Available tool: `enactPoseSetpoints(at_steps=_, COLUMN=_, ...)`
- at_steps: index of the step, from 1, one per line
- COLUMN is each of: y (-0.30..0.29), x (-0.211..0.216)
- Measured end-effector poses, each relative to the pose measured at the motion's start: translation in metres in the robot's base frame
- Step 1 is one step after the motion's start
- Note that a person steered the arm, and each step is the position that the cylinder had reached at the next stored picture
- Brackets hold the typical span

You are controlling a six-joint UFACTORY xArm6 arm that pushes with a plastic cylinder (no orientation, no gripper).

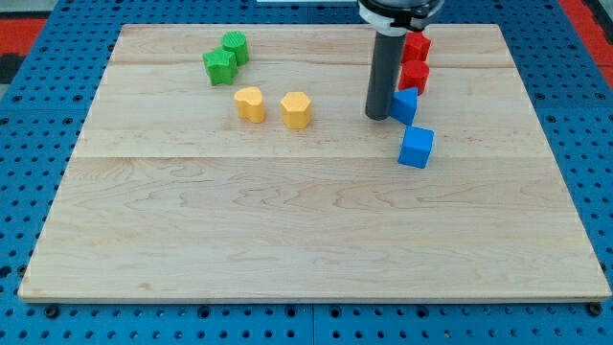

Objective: Keep the yellow hexagon vertically top of the yellow heart

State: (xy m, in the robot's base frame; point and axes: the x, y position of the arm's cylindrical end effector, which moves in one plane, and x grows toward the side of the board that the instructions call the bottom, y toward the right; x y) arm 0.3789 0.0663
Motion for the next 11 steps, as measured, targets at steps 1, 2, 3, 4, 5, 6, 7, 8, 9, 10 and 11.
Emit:
enactPoseSetpoints(at_steps=1, y=-0.068, x=0.019)
enactPoseSetpoints(at_steps=2, y=-0.075, x=0.019)
enactPoseSetpoints(at_steps=3, y=-0.075, x=0.004)
enactPoseSetpoints(at_steps=4, y=-0.075, x=-0.013)
enactPoseSetpoints(at_steps=5, y=-0.076, x=-0.022)
enactPoseSetpoints(at_steps=6, y=-0.095, x=-0.042)
enactPoseSetpoints(at_steps=7, y=-0.09, x=-0.053)
enactPoseSetpoints(at_steps=8, y=-0.088, x=-0.058)
enactPoseSetpoints(at_steps=9, y=-0.087, x=-0.076)
enactPoseSetpoints(at_steps=10, y=-0.119, x=-0.074)
enactPoseSetpoints(at_steps=11, y=-0.15, x=-0.065)
